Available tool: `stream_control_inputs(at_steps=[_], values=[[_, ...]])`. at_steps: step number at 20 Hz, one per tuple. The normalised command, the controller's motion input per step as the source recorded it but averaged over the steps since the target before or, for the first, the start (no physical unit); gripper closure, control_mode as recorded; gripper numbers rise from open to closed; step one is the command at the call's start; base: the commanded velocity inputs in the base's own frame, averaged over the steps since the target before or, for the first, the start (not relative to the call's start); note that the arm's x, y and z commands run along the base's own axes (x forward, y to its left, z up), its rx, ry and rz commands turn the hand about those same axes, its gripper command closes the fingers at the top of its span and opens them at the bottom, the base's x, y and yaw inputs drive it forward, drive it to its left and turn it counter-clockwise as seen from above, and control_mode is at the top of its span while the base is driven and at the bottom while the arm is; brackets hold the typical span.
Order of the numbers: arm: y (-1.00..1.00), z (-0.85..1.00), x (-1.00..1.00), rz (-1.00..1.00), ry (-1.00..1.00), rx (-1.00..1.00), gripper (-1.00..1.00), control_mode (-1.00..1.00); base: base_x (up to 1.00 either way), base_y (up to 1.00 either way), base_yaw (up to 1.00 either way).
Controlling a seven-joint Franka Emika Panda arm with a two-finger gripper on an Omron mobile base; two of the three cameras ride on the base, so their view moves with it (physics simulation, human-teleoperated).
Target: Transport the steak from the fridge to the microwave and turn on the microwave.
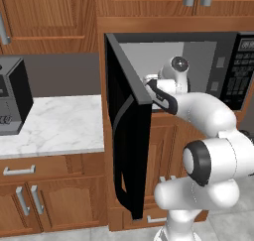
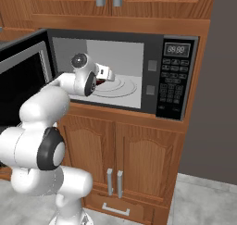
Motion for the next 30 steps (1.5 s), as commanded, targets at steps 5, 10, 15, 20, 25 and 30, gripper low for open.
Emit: stream_control_inputs(at_steps=[5,10,15,20,25,30], values=[[0.0,-0.09,0.3,0.0,0.05,0.0,1.0,-1.0,0.0,0.0,0.0],[0.05,-0.26,0.27,0.0,0.0,0.0,1.0,-1.0,0.0,0.0,0.0],[0.04,-0.26,0.28,0.0,0.0,0.0,1.0,-1.0,0.0,0.0,0.0],[0.0,-0.15,0.25,0.0,0.0,0.0,1.0,-1.0,0.0,0.0,0.0],[0.0,-0.06,0.23,0.0,0.0,0.0,1.0,-1.0,0.0,0.0,0.0],[0.0,-0.09,0.21,0.0,0.0,0.0,1.0,-1.0,0.0,0.0,0.0]])
